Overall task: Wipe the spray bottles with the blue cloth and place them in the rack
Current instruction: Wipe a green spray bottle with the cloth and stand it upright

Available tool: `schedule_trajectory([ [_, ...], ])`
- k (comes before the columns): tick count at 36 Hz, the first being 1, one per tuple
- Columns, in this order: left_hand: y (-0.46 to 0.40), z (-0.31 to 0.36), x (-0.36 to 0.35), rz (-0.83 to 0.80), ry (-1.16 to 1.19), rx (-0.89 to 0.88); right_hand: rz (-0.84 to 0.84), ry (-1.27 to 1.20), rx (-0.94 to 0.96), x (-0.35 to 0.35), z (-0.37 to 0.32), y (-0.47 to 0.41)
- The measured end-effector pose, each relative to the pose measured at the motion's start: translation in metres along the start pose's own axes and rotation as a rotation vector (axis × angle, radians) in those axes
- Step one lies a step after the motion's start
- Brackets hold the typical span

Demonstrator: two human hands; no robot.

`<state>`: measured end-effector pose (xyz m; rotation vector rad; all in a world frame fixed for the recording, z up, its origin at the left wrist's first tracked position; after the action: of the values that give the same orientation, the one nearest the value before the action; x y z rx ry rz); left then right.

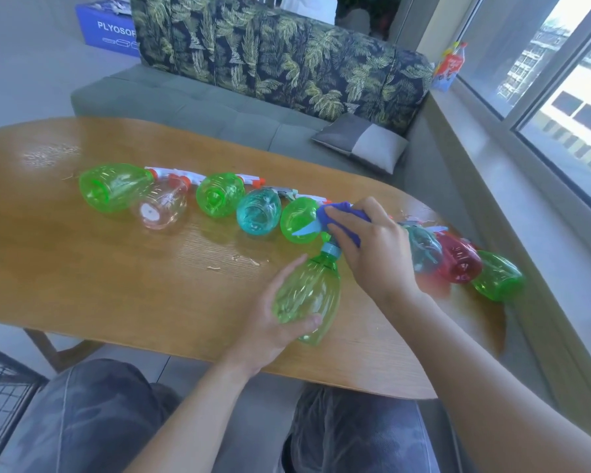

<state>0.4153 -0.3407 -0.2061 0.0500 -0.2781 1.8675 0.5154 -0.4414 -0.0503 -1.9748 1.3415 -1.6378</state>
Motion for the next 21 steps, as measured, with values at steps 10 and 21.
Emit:
schedule_trajectory([
  [10, 0.001, 0.000, 0.001, 0.011, -0.019, 0.006, -0.049, 0.086, 0.104, -0.008, -0.016, 0.004],
  [21, 0.000, 0.000, 0.002, 0.012, 0.015, 0.010, -0.037, 0.043, -0.009, 0.005, 0.003, 0.001],
])
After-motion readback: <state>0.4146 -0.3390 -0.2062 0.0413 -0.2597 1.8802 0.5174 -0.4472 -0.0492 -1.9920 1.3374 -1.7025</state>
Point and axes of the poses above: each hand's wrist, its own y-axis away from the middle knuckle, its own x-axis out of the back of the hand, z = x × y, the point moved 10 cm from there along -y, towards the middle knuckle, and after that the axes turned 14 degrees about -y, right-handed, at the moved point
